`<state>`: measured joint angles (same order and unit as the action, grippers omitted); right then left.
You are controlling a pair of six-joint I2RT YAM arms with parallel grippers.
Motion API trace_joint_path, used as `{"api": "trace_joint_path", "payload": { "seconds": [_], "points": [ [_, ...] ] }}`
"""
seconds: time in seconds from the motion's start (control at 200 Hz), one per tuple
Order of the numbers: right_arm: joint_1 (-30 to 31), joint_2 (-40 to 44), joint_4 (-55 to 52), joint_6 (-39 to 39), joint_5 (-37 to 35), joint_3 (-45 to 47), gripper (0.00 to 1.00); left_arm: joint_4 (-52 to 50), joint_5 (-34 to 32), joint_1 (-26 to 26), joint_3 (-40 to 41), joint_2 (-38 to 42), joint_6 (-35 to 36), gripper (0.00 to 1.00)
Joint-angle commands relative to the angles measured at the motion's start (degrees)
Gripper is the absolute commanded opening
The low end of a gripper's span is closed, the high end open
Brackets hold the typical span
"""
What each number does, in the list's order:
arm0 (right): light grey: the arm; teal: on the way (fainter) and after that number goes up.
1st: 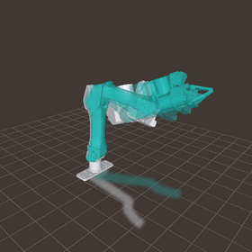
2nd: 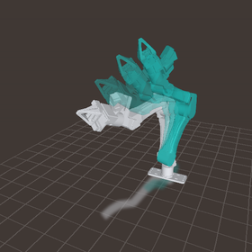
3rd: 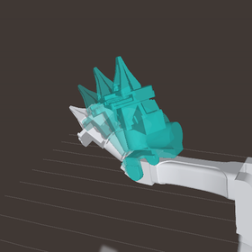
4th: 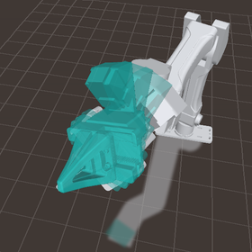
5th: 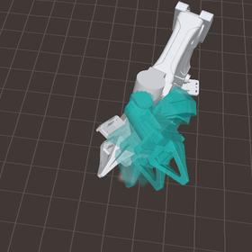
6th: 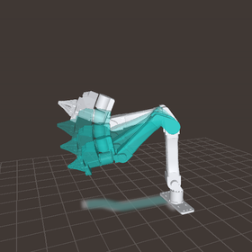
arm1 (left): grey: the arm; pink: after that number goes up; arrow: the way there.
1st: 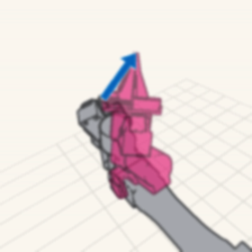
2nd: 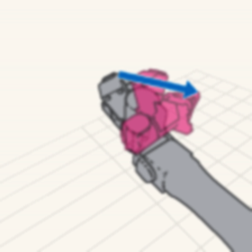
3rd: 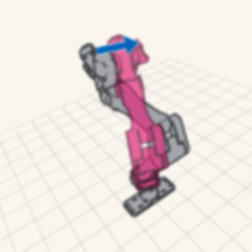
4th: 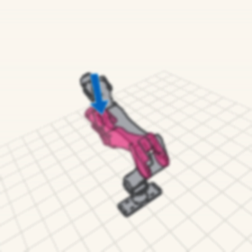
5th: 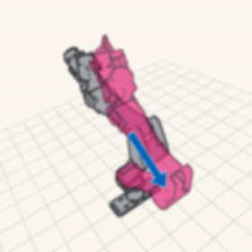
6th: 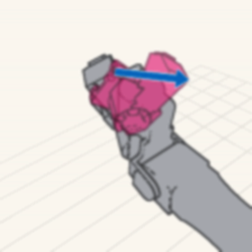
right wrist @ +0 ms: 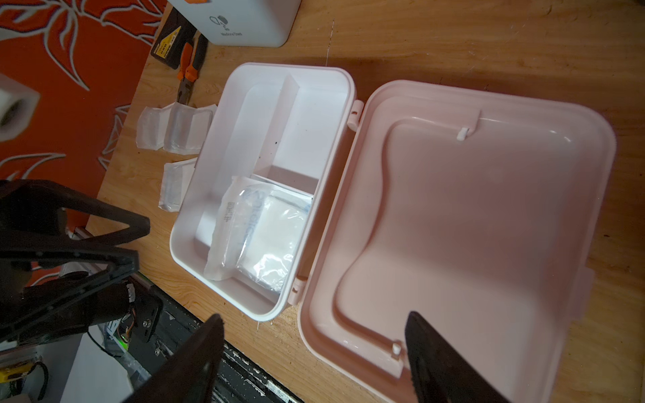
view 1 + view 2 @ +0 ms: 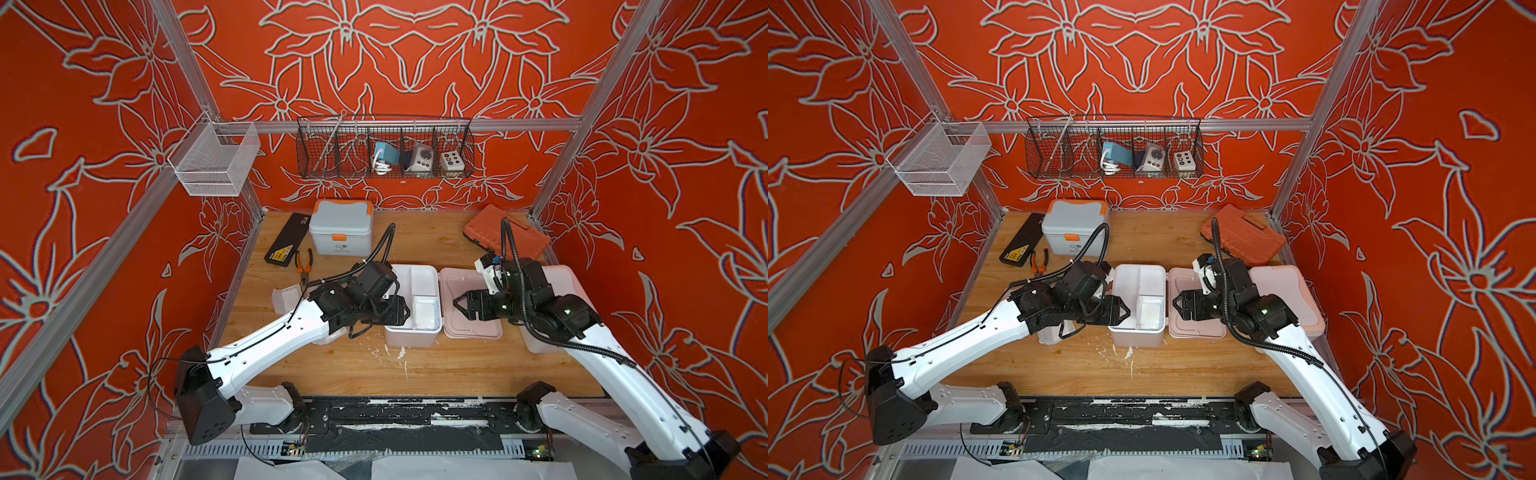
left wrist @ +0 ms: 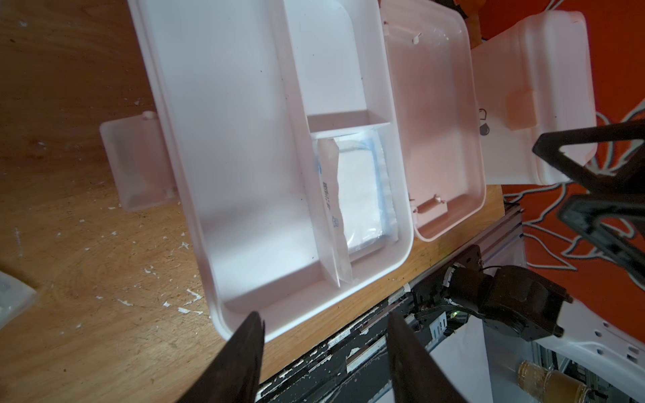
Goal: Open first aid kits and take out gauze
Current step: Pick up the gauze from the first aid kit.
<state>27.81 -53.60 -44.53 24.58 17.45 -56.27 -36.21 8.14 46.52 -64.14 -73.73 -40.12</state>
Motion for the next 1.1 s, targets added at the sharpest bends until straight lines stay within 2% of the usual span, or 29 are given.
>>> {"api": "trace_joint_path", "payload": {
  "seconds": [0.0, 0.17, 0.35, 0.515, 0.641, 0.741, 0.891, 1.096],
  "points": [
    [0.2, 0.6, -0.1, 0.1, -0.8, 0.7, 0.82, 5.1, 2.9, 0.2, 1.8, -1.1, -0.4, 0.50],
    [0.2, 0.6, 0.1, 0.2, -0.7, 1.1, 0.82, 7.1, 4.1, 0.2, 2.0, -3.8, -0.1, 0.48],
    [0.2, 1.0, 0.0, 0.2, -0.8, 1.2, 0.82, 7.3, 2.8, 0.2, 1.2, -6.4, 1.1, 0.43],
    [0.2, 1.3, -0.2, 0.2, -0.9, 1.3, 0.82, 6.1, 1.2, 0.2, -0.8, -9.6, 2.8, 0.31],
    [0.2, 1.5, -0.3, 0.1, -0.9, 1.5, 0.82, 6.4, 1.9, 0.2, -1.5, -10.8, 3.0, 0.17],
    [0.2, 1.5, -0.2, 0.1, -0.9, 1.7, 0.82, 6.5, 2.1, 0.2, -1.9, -10.8, 3.2, 0.14],
    [0.2, 1.3, -0.1, 0.0, -0.8, 1.7, 0.82, 6.2, 2.2, 0.2, -2.5, -10.6, 3.4, 0.01],
    [0.2, 1.0, 0.2, -0.1, -0.7, 1.7, 0.82, 5.0, 1.0, 0.2, -3.9, -9.4, 3.6, 0.00]
  ]
}}
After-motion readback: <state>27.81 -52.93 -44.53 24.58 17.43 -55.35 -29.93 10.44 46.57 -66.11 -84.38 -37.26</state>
